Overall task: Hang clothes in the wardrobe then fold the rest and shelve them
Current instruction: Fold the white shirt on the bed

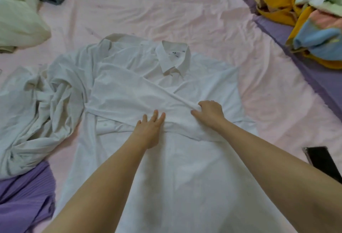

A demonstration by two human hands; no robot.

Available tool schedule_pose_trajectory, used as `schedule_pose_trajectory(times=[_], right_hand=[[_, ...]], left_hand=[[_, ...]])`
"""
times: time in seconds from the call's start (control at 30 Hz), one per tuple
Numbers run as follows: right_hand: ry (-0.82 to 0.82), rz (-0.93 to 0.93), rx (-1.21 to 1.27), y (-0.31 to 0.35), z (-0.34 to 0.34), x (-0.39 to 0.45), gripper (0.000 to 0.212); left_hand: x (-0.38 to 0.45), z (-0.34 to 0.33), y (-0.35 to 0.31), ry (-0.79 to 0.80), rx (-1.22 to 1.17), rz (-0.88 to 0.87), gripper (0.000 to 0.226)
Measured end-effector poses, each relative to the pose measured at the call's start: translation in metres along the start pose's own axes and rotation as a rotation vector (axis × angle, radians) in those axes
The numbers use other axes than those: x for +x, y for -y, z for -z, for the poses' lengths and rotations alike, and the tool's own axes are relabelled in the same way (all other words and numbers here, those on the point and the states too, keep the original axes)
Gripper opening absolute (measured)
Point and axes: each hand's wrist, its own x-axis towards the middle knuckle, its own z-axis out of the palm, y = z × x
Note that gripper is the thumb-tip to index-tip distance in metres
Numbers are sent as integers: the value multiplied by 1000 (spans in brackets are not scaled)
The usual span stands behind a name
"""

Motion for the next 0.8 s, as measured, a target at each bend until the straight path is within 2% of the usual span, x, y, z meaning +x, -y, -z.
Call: schedule_pose_trajectory(times=[0.1, 0.2, 0.27, 0.37, 0.4, 0.47, 0.53, 0.57, 0.63, 0.7, 0.73, 0.8], right_hand=[[-30, 22, 67, -12, 8, -3, 34], [-36, 17, -45, -27, 10, -5, 37], [53, -37, -7, -35, 11, -6, 40], [208, -130, 275, -50, 14, -7, 40], [180, -121, 363, -56, 17, -8, 41], [8, -83, 458, -64, 22, -10, 42], [-88, -105, 597, -71, 26, -13, 39], [-42, -133, 692, -77, 28, -16, 35], [205, -203, 756, -92, 25, -21, 38], [388, -244, 686, -106, 23, -30, 36], [372, -253, 726, -110, 23, -33, 28], [202, -320, 1078, -112, 22, -35, 20]], left_hand=[[5, 1, -9, 30, -3, 73, 80], [9, 6, -18, 34, -25, 138, 79], [10, 9, -23, -44, 10, 164, 75], [16, 14, -30, -230, 62, 82, 67], [22, 18, -35, -285, 55, 19, 63], [36, 25, -44, -336, 43, -120, 57], [48, 29, -54, -302, 19, -171, 59], [55, 29, -61, -263, 0, -161, 62], [65, 27, -70, -179, -33, -101, 71], [71, 23, -76, -136, -36, -54, 76], [73, 21, -78, -128, -45, -36, 76], [77, 19, -82, -123, -77, -6, 74]])
